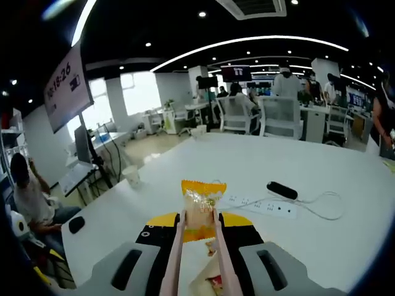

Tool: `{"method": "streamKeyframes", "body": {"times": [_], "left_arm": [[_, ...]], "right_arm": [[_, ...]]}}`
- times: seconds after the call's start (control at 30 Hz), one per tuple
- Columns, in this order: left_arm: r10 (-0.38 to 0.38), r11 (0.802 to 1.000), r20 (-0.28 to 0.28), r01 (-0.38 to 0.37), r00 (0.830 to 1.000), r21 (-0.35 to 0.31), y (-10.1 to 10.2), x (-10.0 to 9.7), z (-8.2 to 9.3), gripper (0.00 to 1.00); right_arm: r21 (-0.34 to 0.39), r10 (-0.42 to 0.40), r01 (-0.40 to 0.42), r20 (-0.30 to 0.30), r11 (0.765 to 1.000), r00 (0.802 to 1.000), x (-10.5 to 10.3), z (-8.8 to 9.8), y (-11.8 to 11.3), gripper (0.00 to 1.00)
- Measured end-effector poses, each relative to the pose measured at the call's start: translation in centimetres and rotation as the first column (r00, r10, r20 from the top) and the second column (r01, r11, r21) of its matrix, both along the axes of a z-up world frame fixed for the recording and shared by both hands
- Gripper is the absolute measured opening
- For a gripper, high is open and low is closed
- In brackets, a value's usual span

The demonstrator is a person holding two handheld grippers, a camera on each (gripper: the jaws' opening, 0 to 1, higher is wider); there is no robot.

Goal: Place the target food into the container with the food tongs after gripping and lifting it, then release it inside without dropping or visibly crushing the food.

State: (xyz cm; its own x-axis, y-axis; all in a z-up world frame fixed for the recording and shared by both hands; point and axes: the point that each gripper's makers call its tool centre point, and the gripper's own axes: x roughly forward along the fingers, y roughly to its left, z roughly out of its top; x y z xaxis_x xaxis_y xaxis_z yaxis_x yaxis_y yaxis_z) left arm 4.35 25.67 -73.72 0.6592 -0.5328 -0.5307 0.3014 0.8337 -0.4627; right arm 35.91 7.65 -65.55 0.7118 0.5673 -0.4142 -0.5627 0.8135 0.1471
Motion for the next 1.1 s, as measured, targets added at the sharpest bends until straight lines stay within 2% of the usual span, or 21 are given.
{"method": "streamKeyframes", "body": {"times": [1.1], "left_arm": [[-0.002,1.000,-0.001,0.002,1.000,-0.004,-0.3,-0.1,-0.1,0.71]], "right_arm": [[0.021,-0.075,0.076,-0.022,0.997,0.997,-1.0,-0.3,-2.5,0.25]]}}
